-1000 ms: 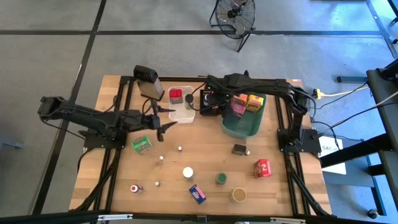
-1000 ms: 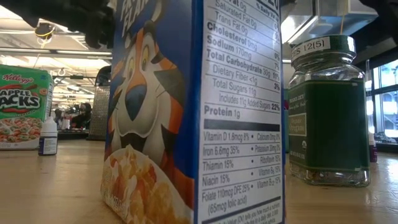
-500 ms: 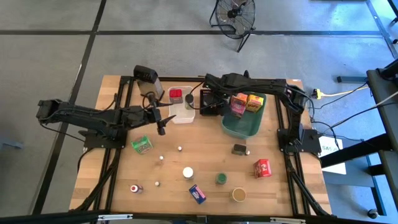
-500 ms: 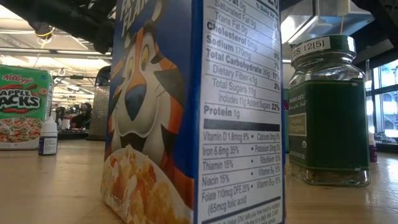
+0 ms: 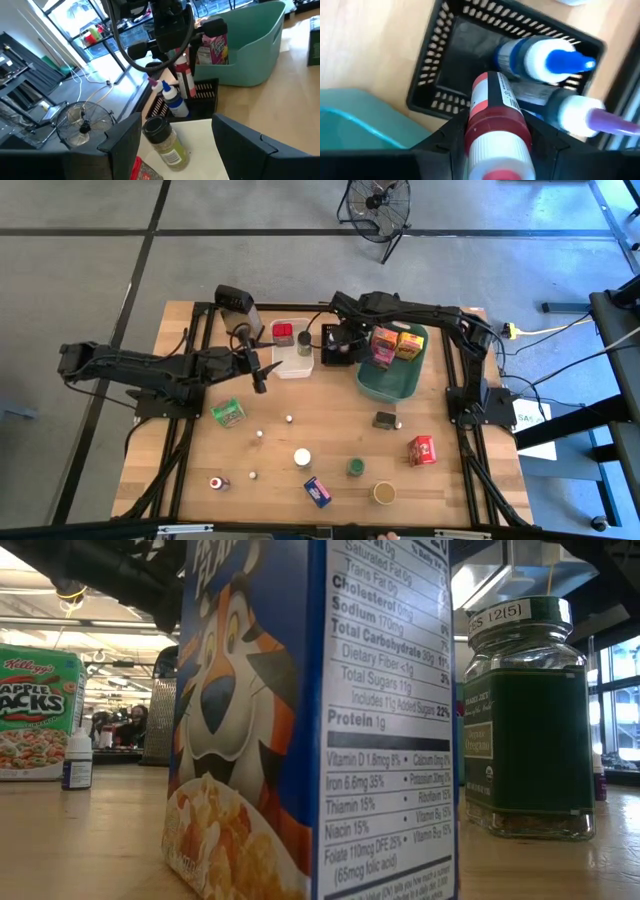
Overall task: Pick & Place Kitchen Items
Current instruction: Put the large pink food coloring bottle into the black bin
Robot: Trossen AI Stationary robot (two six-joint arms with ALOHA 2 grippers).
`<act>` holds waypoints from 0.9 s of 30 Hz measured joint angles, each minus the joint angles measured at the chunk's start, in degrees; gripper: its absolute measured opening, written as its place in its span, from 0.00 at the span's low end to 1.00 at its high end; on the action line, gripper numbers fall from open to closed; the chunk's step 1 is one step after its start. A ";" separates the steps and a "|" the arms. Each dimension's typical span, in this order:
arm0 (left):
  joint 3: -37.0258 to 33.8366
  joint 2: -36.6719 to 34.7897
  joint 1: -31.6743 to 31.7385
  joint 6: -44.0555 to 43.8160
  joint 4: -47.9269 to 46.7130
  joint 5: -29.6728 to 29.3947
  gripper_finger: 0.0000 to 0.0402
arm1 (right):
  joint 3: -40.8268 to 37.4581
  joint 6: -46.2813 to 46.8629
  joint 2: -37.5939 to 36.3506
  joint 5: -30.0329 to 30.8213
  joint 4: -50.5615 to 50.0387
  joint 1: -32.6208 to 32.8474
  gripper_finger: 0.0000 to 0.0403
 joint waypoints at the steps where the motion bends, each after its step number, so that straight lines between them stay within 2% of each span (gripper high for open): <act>1: 0.00 0.00 0.30 -0.02 -0.20 0.00 0.59 | 0.03 -0.03 0.13 0.80 0.38 0.00 0.38; 7: 0.02 0.00 1.28 -0.54 -1.65 0.13 0.59 | 0.03 0.18 0.32 3.16 -0.11 -0.03 0.38; 14: 0.02 0.00 1.29 -0.59 -1.60 0.16 0.59 | 0.03 3.05 0.72 1.27 -0.99 0.08 0.38; 27: 0.02 0.00 1.29 -0.28 -1.38 0.24 0.59 | 0.06 3.81 2.93 1.65 -1.84 0.48 0.39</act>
